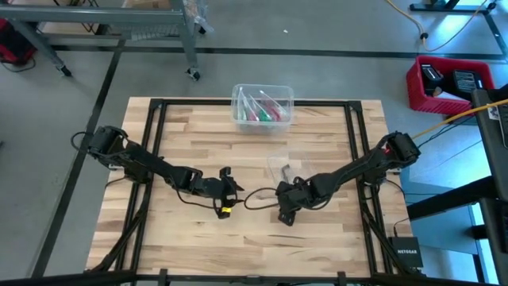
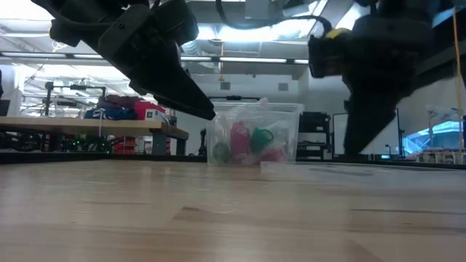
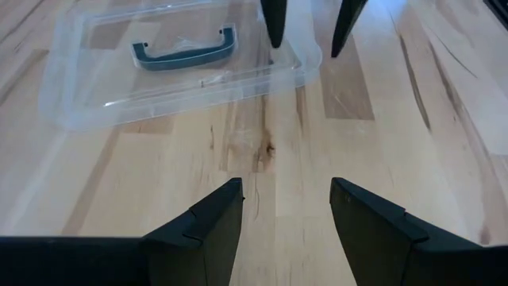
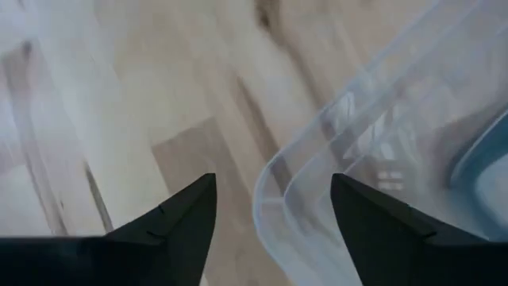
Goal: Roll bandage
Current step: Close the transparent container
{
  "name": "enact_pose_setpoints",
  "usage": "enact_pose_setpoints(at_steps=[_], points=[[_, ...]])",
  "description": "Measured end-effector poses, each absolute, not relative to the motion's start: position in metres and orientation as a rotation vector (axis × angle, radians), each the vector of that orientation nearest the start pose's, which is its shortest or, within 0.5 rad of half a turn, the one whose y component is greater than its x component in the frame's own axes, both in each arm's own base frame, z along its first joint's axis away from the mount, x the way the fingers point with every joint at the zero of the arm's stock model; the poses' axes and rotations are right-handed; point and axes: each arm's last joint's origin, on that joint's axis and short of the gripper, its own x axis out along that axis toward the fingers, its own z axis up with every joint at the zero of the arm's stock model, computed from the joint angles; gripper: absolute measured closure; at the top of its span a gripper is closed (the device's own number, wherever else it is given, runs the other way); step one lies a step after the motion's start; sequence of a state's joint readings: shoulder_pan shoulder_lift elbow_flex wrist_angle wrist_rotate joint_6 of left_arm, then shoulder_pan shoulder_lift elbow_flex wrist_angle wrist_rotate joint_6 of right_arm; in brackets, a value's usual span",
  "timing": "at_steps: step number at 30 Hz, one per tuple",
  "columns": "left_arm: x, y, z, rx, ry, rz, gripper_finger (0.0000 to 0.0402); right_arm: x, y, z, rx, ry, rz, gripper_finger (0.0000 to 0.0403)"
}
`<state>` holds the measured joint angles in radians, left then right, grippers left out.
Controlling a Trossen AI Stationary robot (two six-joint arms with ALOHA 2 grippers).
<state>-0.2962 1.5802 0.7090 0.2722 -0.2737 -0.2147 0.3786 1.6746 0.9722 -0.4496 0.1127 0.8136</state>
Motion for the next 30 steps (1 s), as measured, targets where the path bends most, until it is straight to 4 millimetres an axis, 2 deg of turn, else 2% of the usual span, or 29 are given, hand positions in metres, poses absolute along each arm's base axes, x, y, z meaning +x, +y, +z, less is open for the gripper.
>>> enact_pose_setpoints(at_steps=[5, 9, 14, 21, 30], points=[[0.294, -0.082, 0.165, -0.051, 0.572, 0.043, 0.0219, 0.293, 0.114, 0.155, 0.447, 1.167, -0.248, 0.0183], [0.294, -0.081, 0.165, -0.056, 0.573, 0.045, 0.0219, 0.298, 0.116, 0.156, 0.458, 1.120, -0.215, 0.0205], [0.294, -0.081, 0.165, -0.064, 0.572, 0.047, 0.0219, 0.299, 0.116, 0.154, 0.438, 1.125, -0.208, 0.0223], [0.294, -0.081, 0.165, -0.105, 0.572, 0.059, 0.0219, 0.303, 0.116, 0.138, 0.358, 1.134, -0.256, 0.0247], [0.294, -0.081, 0.165, -0.113, 0.571, 0.061, 0.0219, 0.304, 0.114, 0.128, 0.302, 1.125, -0.313, 0.0337]])
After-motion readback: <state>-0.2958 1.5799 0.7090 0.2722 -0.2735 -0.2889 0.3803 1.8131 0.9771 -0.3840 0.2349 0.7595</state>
